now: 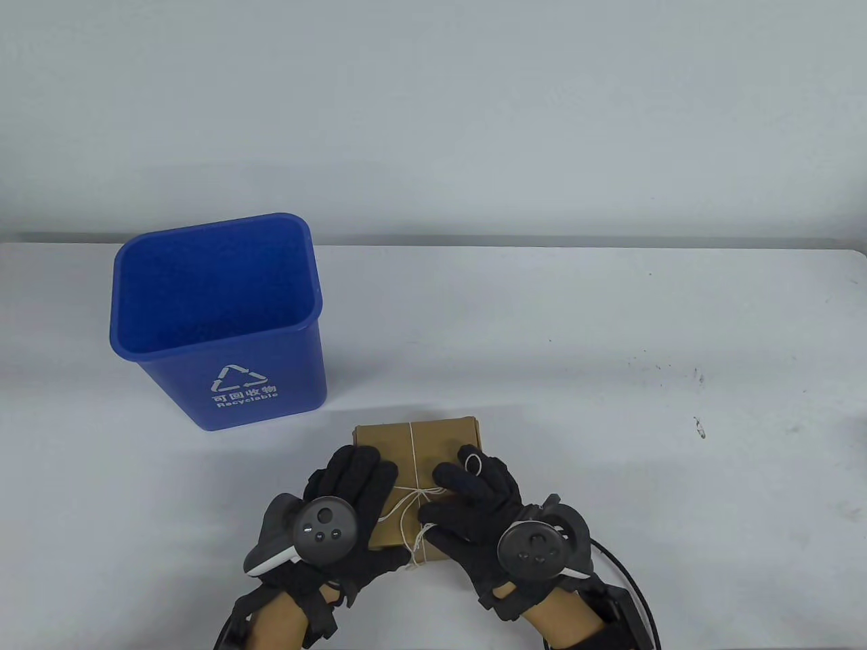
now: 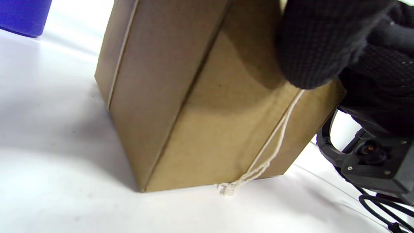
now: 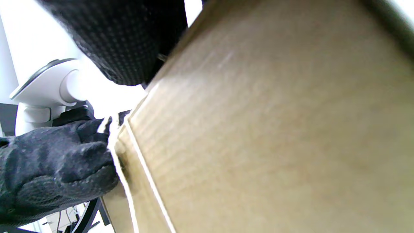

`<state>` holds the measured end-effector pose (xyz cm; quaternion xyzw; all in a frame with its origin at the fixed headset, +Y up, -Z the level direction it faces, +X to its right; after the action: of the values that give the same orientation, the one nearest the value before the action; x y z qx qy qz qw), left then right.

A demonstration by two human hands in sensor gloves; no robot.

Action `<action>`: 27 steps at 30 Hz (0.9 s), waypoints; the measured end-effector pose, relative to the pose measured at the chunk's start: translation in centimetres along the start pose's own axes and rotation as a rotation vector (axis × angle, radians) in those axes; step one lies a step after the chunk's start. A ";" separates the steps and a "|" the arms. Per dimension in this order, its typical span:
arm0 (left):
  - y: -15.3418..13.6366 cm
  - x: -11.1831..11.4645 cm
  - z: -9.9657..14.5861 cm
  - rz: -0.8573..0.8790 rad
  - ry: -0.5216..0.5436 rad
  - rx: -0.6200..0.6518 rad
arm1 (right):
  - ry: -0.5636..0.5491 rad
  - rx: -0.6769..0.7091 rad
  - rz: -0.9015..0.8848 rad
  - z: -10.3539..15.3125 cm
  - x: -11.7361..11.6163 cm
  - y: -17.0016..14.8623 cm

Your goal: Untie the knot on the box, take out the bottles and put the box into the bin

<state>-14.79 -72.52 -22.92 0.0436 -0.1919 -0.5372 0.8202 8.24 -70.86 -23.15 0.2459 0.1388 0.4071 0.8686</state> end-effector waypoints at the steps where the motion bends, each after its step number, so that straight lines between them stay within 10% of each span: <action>1: 0.0 0.0 0.0 0.001 0.000 0.000 | 0.002 -0.007 -0.004 0.1 0.2 -0.1; 27: -0.2 0.1 0.3 0.012 0.000 -0.010 | 0.019 -0.179 -0.112 0.3 2.5 -3.2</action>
<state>-15.01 -72.63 -22.69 0.0384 -0.1895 -0.5330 0.8237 11.94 -70.77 -24.71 0.1554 0.1235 0.3709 0.9072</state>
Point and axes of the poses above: the tracker on the back of each hand, its own y axis roughly to the thumb side, its own z axis roughly from the fingertips to the wrist, x = y × z, the point moved 1 cm from there along -z, roughly from the wrist to the fingertips, and after that the axes turned 10 degrees about -x, right-handed, at the moved point
